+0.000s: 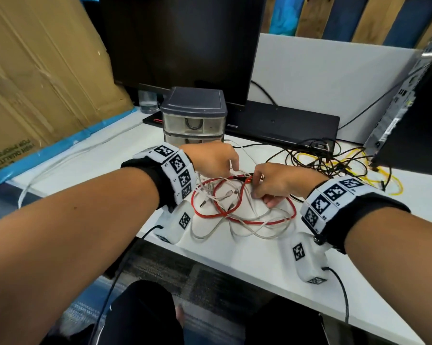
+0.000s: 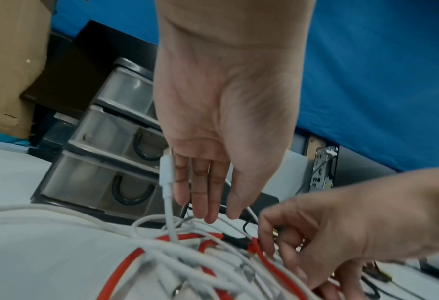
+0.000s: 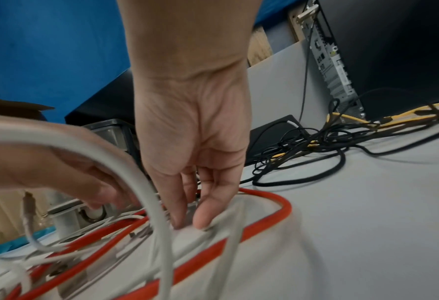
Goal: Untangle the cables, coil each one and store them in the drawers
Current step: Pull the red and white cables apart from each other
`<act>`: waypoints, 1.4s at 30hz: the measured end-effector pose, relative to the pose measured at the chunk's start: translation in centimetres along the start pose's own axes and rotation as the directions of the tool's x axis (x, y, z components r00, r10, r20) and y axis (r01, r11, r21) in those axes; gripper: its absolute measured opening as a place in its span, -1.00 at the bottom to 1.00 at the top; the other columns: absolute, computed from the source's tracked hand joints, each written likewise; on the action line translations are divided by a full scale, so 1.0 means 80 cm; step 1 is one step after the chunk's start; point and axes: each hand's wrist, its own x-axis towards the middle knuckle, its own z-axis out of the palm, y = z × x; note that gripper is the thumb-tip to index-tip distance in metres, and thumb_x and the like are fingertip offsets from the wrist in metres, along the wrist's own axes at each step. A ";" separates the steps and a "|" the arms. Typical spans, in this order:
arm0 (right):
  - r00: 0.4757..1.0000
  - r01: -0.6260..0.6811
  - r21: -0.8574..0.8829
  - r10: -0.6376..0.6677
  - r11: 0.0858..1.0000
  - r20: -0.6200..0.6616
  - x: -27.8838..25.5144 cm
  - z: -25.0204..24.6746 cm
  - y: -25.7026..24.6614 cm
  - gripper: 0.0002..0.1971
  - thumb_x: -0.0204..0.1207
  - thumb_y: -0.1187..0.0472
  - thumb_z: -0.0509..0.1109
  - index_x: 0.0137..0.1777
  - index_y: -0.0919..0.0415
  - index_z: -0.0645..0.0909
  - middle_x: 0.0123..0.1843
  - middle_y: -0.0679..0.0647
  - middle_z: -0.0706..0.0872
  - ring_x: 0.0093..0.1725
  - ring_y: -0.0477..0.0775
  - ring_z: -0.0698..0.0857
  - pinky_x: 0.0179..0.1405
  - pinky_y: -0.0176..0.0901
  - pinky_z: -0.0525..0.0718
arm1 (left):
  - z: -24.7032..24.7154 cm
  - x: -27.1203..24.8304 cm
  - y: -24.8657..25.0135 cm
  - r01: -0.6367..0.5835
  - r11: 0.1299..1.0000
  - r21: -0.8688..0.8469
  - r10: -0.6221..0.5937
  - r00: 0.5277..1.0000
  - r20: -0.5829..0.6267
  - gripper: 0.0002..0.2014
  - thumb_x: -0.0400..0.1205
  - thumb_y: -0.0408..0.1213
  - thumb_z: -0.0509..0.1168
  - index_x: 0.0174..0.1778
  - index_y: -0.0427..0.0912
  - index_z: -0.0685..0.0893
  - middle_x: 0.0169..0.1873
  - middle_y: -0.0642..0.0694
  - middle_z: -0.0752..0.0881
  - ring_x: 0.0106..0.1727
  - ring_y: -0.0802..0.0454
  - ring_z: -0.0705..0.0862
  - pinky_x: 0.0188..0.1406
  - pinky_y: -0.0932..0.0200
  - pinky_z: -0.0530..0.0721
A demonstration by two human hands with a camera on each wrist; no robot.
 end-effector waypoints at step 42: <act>0.923 0.326 0.193 -0.268 0.925 -0.275 -0.028 -0.086 -0.024 -0.77 0.74 0.28 0.27 -0.08 0.24 0.75 -0.25 0.14 0.68 -0.33 0.01 0.64 -0.36 -0.23 0.56 | -0.028 -0.035 -0.051 0.191 0.981 -0.038 -0.195 0.965 -0.176 -0.65 0.66 -0.55 0.18 -0.21 -0.12 0.81 -0.32 0.02 0.78 -0.23 0.11 0.72 0.12 0.02 0.74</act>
